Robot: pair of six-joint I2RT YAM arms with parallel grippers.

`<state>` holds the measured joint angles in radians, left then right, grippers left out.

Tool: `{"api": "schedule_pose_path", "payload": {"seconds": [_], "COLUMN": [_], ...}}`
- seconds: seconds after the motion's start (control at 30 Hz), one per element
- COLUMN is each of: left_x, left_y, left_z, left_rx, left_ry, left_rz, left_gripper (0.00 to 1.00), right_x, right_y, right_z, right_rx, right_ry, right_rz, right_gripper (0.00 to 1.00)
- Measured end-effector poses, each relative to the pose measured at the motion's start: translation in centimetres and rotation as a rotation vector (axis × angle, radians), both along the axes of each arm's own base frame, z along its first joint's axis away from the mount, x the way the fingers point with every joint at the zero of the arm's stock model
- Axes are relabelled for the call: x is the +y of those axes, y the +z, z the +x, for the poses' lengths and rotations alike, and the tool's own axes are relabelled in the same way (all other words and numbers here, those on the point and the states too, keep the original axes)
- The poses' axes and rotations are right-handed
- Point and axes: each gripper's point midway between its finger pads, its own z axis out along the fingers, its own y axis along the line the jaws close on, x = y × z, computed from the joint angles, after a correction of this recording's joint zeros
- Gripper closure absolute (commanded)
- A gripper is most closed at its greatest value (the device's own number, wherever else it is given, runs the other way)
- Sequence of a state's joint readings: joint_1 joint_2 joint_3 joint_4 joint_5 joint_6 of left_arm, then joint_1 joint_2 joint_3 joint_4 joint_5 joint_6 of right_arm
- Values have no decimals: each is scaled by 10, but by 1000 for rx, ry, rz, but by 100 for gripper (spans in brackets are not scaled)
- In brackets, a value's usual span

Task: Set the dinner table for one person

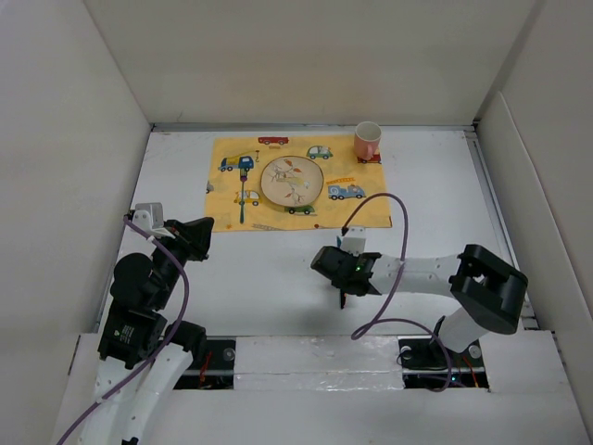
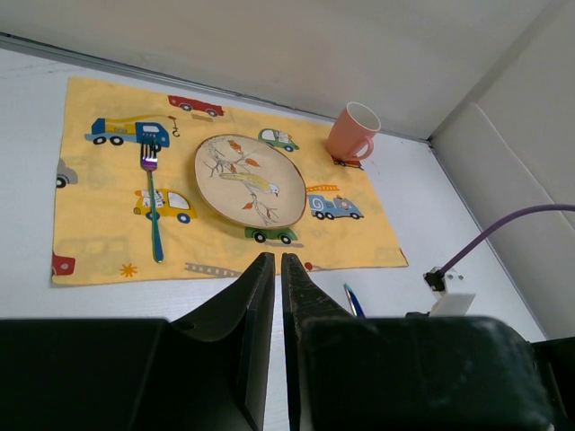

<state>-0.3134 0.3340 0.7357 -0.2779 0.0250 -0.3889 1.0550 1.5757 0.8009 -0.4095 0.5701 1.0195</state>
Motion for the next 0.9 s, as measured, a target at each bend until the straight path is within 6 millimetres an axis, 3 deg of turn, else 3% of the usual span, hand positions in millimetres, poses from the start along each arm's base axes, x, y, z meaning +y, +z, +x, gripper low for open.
{"api": "schedule_pose_path", "payload": {"seconds": [0.03, 0.13, 0.4, 0.67, 0.9], "left_x": [0, 0, 0, 0, 0], "left_y": [0, 0, 0, 0, 0], "left_z": [0, 0, 0, 0, 0], "left_rx": [0, 0, 0, 0, 1], "left_ry": [0, 0, 0, -1, -1], "left_rz": [0, 0, 0, 0, 0], "left_gripper": [94, 94, 94, 94, 94], "right_x": [0, 0, 3, -22, -12], "right_y": [0, 0, 2, 9, 34], "right_z": [0, -1, -17, -33, -19], "right_rx": [-1, -9, -9, 43, 17], "right_ry": [-2, -3, 15, 33, 67], "right_rz": [3, 7, -4, -91, -87], "right_gripper": [95, 100, 100, 100, 100]}}
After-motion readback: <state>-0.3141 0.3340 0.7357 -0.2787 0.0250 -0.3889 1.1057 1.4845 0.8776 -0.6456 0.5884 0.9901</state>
